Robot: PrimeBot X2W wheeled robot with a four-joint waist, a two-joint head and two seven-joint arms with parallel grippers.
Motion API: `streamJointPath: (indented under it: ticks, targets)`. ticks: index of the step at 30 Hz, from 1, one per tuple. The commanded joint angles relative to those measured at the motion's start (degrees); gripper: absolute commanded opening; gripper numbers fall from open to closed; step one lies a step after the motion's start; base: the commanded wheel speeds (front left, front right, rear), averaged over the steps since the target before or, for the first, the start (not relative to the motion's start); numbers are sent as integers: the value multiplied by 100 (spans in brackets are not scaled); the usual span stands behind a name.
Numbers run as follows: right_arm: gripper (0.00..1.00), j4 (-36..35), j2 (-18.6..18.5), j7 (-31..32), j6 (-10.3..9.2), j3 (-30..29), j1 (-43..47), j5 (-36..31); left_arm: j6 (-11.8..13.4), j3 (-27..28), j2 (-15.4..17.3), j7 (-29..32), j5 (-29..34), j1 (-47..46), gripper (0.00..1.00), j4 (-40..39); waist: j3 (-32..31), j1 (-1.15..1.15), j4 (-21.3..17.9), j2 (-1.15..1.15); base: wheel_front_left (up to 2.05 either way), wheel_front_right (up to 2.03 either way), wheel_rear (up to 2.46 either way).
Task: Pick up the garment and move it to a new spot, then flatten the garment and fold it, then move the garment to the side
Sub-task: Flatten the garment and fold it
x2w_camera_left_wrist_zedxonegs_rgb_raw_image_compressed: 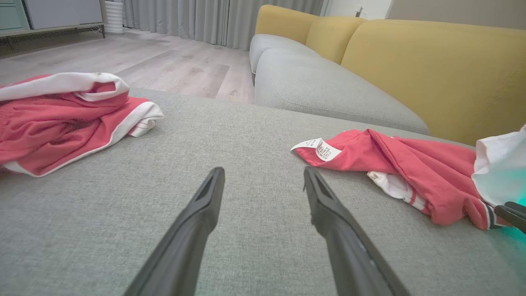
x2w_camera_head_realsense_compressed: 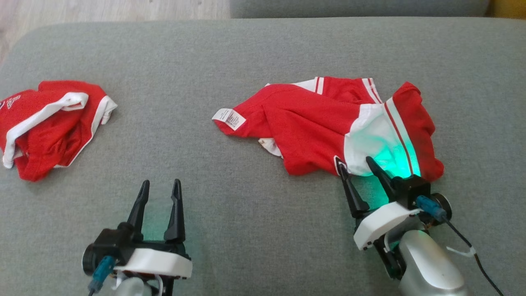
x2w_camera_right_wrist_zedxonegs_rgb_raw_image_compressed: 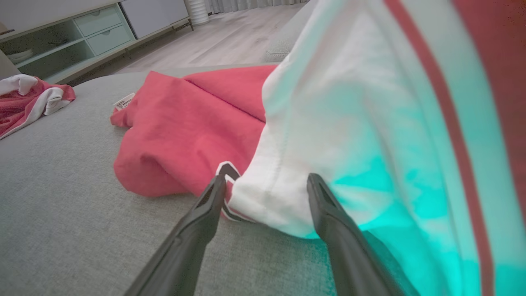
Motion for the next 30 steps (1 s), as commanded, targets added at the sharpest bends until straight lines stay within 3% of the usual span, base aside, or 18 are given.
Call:
streamJointPath:
  ticks: [1, 12, 15, 16, 18, 19, 26, 30]
  targets:
    - [100, -134, 39, -23, -4, 78, -75, -54, 18, 167, 10, -29, -23, -199, 100, -165, 32, -1, 21, 0, 0, 0, 0]
    - [100, -121, 39, -23, -4, -46, -56, -50, 52, 176, 10, -29, -87, -268, 100, -190, 143, -1, -40, 0, 0, 0, 0]
    - [80, -250, 39, -23, -4, -46, -49, 58, 42, 177, 10, -29, -82, -289, 100, -199, 145, -1, -73, 0, 0, 0, 0]
    - [56, -290, 39, -23, -4, -43, -41, 78, 37, 177, 10, -29, -74, -294, 100, -203, 146, -1, -80, 0, 0, 0, 0]
    - [26, -386, 39, -23, -4, -46, -24, 137, 25, 190, 9, -29, -59, -303, 100, -202, 138, -1, -90, 0, 0, 0, 0]
    - [0, -444, 39, -23, -4, -47, -11, 163, 19, 199, 9, -29, -52, -305, 100, -197, 125, -1, -95, 0, 0, 0, 0]
    - [0, -759, 39, -23, -4, -103, 127, 263, 8, 246, 9, -29, -33, -239, 100, -175, -19, -1, -125, 0, 0, 0, 0]
    - [0, -1284, 39, -23, -4, -266, 170, 321, 9, 293, 9, -29, -75, -155, 100, -130, -167, -1, -137, 0, 0, 0, 0]
